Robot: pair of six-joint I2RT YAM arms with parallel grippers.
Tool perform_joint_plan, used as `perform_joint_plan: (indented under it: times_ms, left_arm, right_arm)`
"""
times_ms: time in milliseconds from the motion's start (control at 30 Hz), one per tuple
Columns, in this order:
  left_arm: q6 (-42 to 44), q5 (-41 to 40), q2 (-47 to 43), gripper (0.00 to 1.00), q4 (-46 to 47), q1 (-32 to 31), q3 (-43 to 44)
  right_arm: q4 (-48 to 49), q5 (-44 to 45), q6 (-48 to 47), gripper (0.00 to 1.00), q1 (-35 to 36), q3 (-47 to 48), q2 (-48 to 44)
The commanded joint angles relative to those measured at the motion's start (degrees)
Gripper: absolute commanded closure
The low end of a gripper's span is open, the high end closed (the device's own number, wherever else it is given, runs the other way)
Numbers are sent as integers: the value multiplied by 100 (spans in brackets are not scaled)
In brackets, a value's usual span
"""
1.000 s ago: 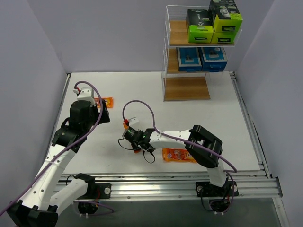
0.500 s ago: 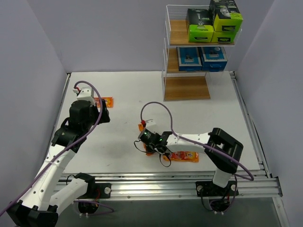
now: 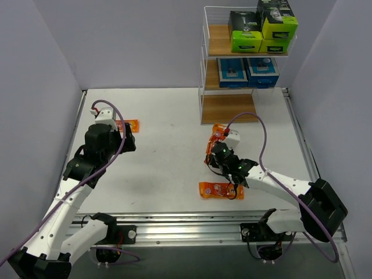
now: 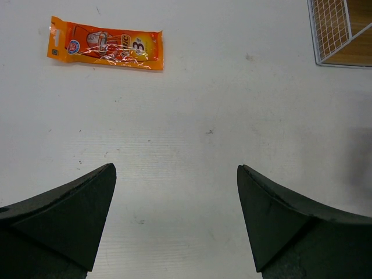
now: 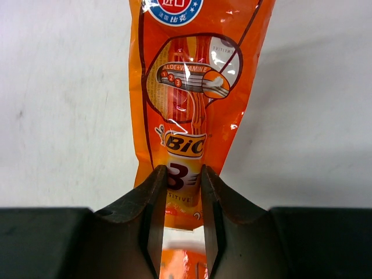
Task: Place and organize the shaving razors onto the shelf
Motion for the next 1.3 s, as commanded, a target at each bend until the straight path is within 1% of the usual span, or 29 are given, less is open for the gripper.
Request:
perform_joint_plan:
  times_ms: [0,67,100,167,200,267,400,567,700,1167,1200,1267]
  left_arm:
    - [-24,108,-86,6,175,0,9]
    - [-15,91,-51,6,167,0,18]
    - [-15,91,-42,6,158,0,26]
    - [-15,126,-42,6,166,8,35]
    - [-15,135,-42,6,166,8,35]
    - [-15,170,-42,6,175,0,18]
    - [-15,205,-16,6,184,0,18]
    - [-6,231,11,6,184,0,26]
    - [-6,258,28,6,184,0,26]
    - [-6,389,90,6,202,0,44]
    - [-6,398,116,6,210,0,35]
    - [3,459,116,6,210,0,35]
  right_arm:
    - [749,248,-193,100,-385,-163,-199]
    - [997,230,-272,100,-569,-216,-199]
    - [1346,187,-342,100,-631,-260,-165]
    - [1664,203,-483,100,-728,-374,-94]
    - [1944,195,-527,100,-859,-401,37]
    - [2174,142,-615,100,-1009,-401,187]
    - [2745,28,-1053,100,-1308,-234,765]
    - [2879,-51,-1459,100,-1537,371,1408]
    - [3203,-165,-1749,100,-1634,635,1830]
    - [3766,-60,-2285,100,-1739,1225,2674]
    - [3766,-43,-2364,97,-1757,1269,2718]
    - [3697,-16,-2443,87,-1774,1452,2841]
